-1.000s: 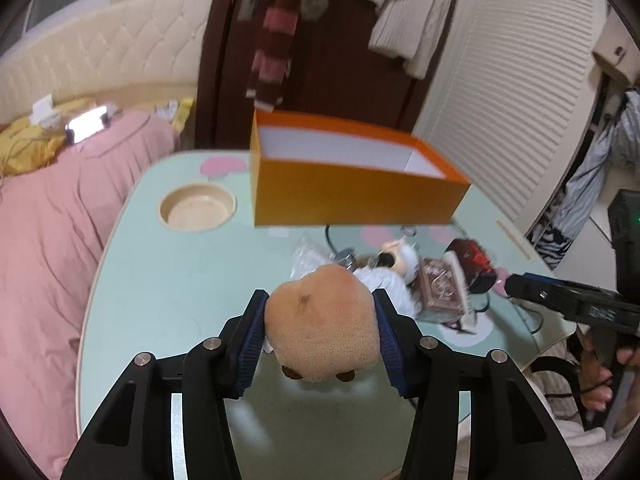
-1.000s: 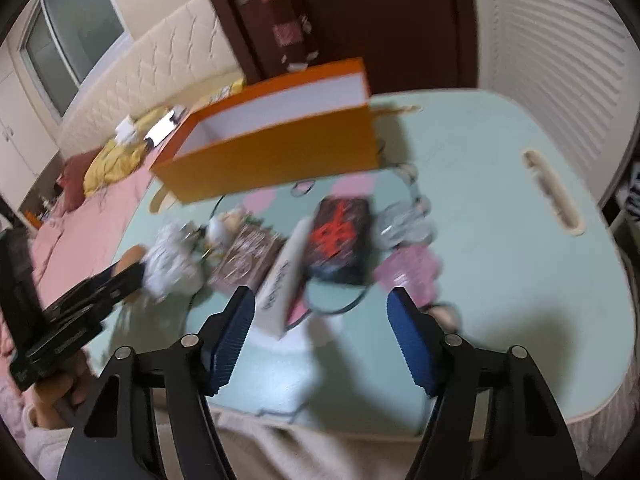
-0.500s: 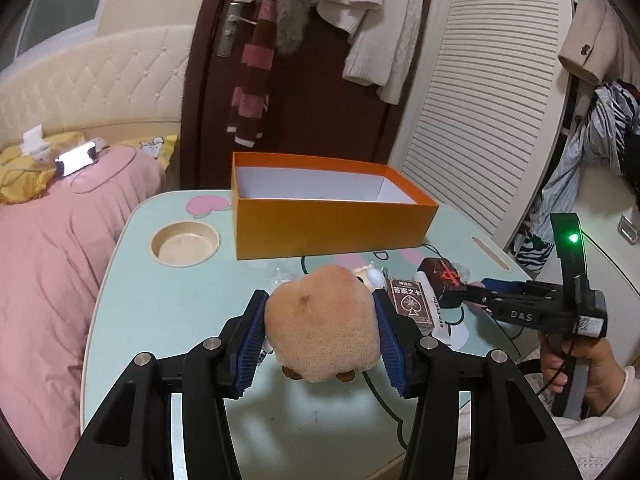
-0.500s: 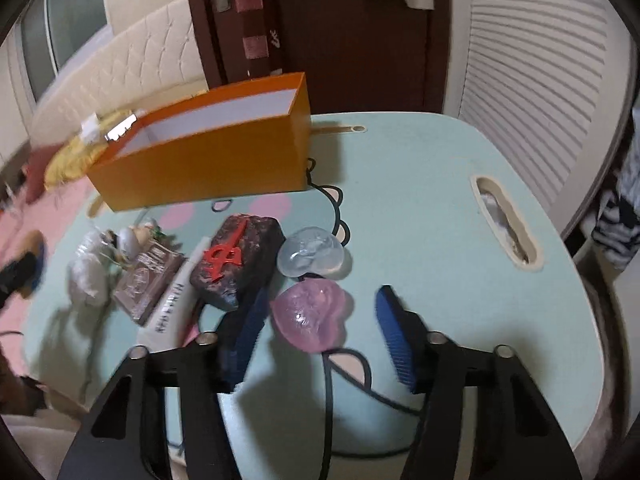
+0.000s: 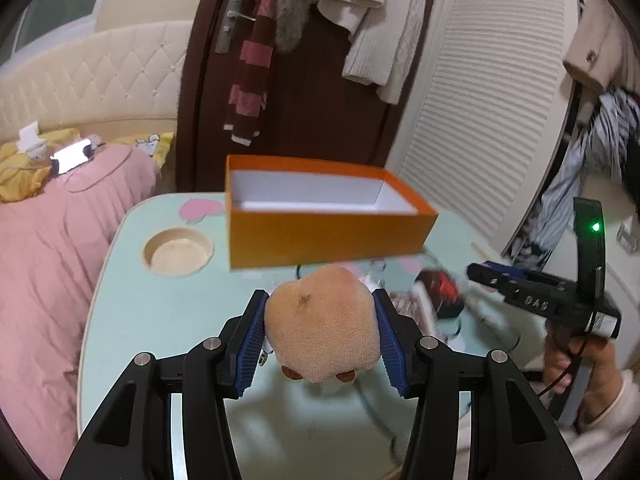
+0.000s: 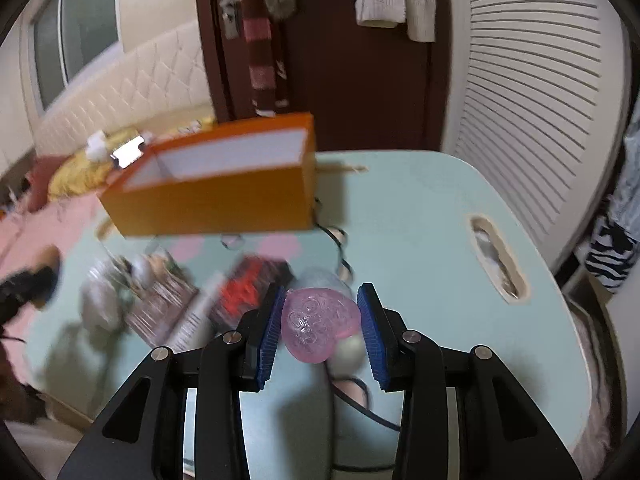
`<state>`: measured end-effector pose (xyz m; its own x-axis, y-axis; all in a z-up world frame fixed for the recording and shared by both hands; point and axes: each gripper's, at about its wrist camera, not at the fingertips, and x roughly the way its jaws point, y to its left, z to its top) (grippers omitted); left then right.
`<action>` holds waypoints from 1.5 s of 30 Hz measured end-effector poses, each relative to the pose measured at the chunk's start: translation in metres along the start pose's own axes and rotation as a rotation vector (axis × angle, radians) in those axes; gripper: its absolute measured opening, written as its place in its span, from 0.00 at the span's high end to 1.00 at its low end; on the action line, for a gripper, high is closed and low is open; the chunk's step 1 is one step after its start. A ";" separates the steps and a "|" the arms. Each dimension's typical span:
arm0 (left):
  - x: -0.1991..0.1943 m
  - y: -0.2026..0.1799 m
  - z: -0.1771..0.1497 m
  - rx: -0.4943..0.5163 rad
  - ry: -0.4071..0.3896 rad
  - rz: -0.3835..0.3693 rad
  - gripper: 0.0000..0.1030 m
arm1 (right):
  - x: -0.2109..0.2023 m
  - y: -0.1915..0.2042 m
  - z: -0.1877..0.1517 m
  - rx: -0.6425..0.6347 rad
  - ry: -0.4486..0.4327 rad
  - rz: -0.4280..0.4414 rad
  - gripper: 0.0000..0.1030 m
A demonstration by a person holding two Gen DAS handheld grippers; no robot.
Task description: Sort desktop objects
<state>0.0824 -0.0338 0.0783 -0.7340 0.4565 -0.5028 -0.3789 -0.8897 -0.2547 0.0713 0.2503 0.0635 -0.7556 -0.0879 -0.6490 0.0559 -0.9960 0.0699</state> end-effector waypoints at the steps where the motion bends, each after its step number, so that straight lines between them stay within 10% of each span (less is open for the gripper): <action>1: 0.003 0.000 0.007 -0.006 -0.002 -0.010 0.51 | 0.001 0.004 0.008 -0.002 -0.009 0.014 0.62; 10: 0.069 -0.001 0.075 -0.029 0.015 0.009 0.51 | 0.032 0.049 0.080 -0.015 -0.095 0.064 0.62; 19: 0.123 0.010 0.065 -0.007 0.071 0.137 0.51 | 0.097 0.067 0.092 -0.011 0.008 0.035 0.62; 29: 0.126 0.007 0.064 0.029 0.065 0.167 0.47 | 0.099 0.071 0.086 -0.064 -0.027 -0.016 0.61; 45: 0.061 0.001 0.072 0.008 -0.111 0.183 0.11 | 0.042 0.062 0.086 -0.016 -0.187 0.054 0.61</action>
<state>-0.0034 -0.0067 0.1063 -0.8484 0.2848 -0.4463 -0.2373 -0.9581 -0.1604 -0.0129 0.1861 0.1055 -0.8593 -0.1380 -0.4925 0.1090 -0.9902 0.0873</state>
